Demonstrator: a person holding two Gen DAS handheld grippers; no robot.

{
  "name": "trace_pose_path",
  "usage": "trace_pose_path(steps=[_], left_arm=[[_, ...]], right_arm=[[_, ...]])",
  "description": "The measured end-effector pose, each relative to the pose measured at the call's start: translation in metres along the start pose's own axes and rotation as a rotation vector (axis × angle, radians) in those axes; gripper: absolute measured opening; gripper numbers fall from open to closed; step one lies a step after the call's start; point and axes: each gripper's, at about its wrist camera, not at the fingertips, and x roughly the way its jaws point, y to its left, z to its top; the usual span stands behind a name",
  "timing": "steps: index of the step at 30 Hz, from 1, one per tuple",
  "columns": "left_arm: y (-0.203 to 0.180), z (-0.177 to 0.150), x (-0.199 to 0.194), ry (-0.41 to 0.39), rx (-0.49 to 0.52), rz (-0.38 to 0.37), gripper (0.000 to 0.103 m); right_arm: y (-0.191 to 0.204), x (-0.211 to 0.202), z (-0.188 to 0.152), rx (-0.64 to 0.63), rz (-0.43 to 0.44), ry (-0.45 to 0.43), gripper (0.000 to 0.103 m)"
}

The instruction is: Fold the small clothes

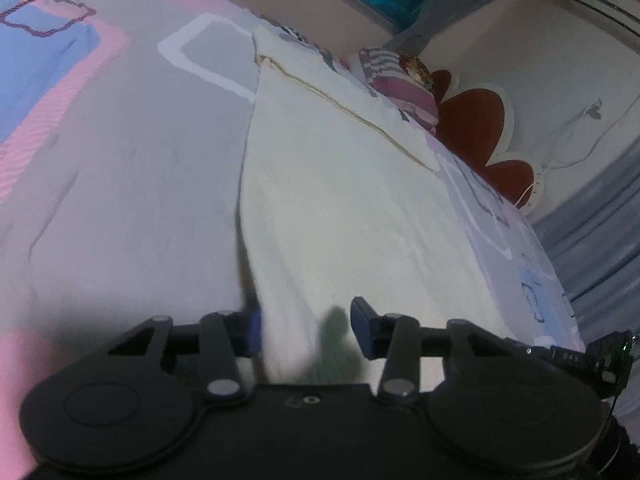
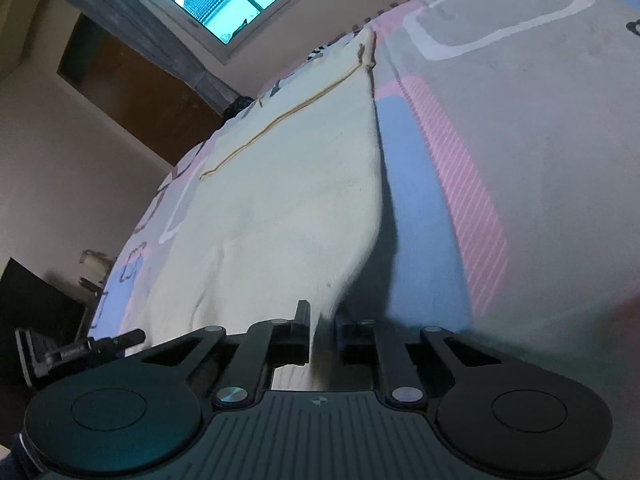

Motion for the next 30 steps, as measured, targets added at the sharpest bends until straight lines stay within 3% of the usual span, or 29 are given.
trace_pose_path(steps=[3,4,5,6,11,18,22,30], left_arm=[[-0.007,0.001,0.002,0.008,0.039,0.021,0.039],[-0.008,0.001,0.001,0.003,0.048,0.031,0.022],[-0.009,0.002,0.002,0.0,0.057,0.048,0.008],[-0.008,0.002,0.002,-0.003,0.055,0.06,0.005],[-0.002,0.013,-0.008,-0.11,-0.01,0.007,0.005],[-0.002,0.054,0.006,-0.176,-0.096,-0.043,0.005],[-0.006,0.089,0.02,-0.189,-0.096,-0.016,0.005],[-0.014,0.182,0.066,-0.247,-0.082,-0.04,0.005]], right_arm=[[0.001,0.009,0.003,-0.01,0.016,0.048,0.013],[0.003,0.011,0.004,-0.022,0.01,0.053,0.013],[0.005,0.01,0.004,-0.04,0.007,0.045,0.006],[0.009,0.006,0.004,-0.067,-0.001,0.015,0.002],[0.024,-0.005,0.017,-0.108,0.025,-0.081,0.002],[0.031,0.007,0.06,-0.097,0.041,-0.146,0.002],[0.03,0.019,0.099,-0.086,0.029,-0.177,0.002],[0.024,0.063,0.198,-0.021,0.061,-0.225,0.002]])
